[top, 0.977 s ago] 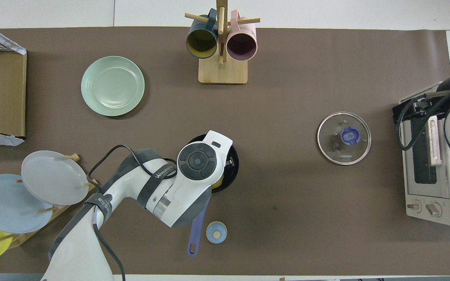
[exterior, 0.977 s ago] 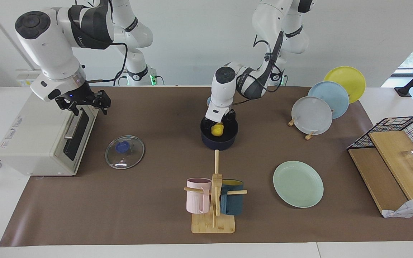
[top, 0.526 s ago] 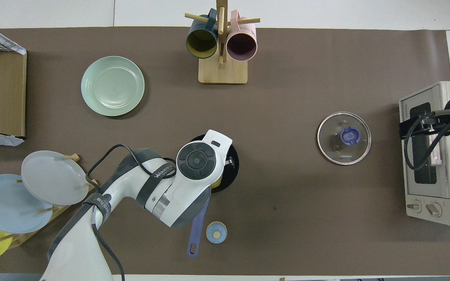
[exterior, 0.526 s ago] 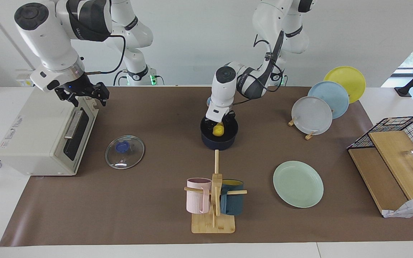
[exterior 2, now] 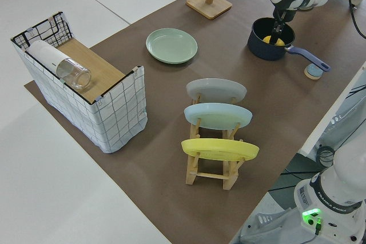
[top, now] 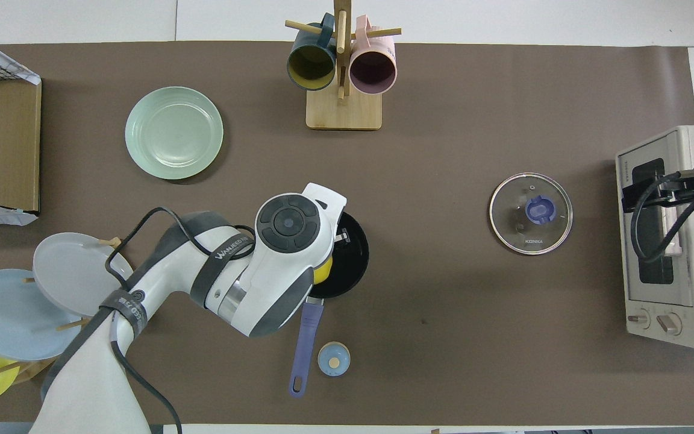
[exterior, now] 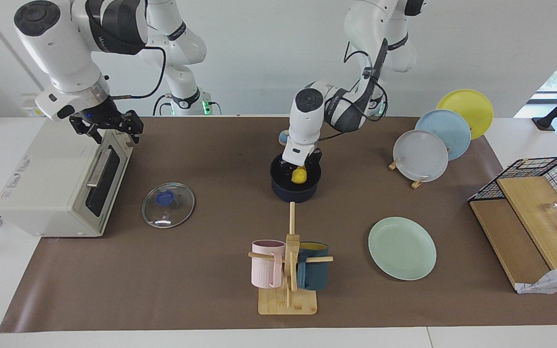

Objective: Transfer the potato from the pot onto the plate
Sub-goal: 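Grasp the yellow potato with the left gripper while the right gripper withdraws, then lift the potato out and carry it to the green plate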

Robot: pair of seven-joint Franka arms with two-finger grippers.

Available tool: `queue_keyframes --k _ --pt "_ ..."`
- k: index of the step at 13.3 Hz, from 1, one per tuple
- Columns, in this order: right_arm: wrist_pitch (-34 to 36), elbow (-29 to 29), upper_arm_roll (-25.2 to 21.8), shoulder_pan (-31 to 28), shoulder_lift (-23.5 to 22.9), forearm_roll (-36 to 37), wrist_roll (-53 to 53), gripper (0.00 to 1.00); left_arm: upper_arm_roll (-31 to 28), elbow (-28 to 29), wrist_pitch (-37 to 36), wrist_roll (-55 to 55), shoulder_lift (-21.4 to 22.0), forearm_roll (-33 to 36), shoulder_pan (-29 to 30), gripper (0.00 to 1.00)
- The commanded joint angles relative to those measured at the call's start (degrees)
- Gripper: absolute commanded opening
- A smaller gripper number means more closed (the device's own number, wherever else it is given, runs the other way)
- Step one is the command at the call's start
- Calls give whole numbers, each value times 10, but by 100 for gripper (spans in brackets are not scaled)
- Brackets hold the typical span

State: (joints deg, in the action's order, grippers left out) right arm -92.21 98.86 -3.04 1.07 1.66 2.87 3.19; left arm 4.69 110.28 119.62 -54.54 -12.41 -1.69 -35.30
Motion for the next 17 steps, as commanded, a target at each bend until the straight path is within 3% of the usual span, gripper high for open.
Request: queue_keyframes --k 1,4,7,9,13,15,17 --pt "19 -31 6 -12 -23 -18 -9 100 -2 -60 -77 43 15 -26 29 0" --pt "27 -40 6 -16 -24 -21 -9 100 -2 -149 -158 114 3 -44 86 0" --pt "28 -39 6 -15 -23 -20 -9 100 -2 -262 -241 228 -52 -64 171 0" --pt "28 -38 6 -14 -22 -20 -8 100 -1 -286 -235 296 -72 -64 215 0" --pt "28 -38 6 -12 -21 -20 -8 100 -7 -394 -213 429 -182 -57 277 0" --pt "27 -37 6 -13 -21 -20 -8 100 -10 -430 -169 457 -240 -35 290 0" --pt "27 -37 6 -13 -21 -20 -8 100 -10 -433 -118 471 -270 -16 297 0"
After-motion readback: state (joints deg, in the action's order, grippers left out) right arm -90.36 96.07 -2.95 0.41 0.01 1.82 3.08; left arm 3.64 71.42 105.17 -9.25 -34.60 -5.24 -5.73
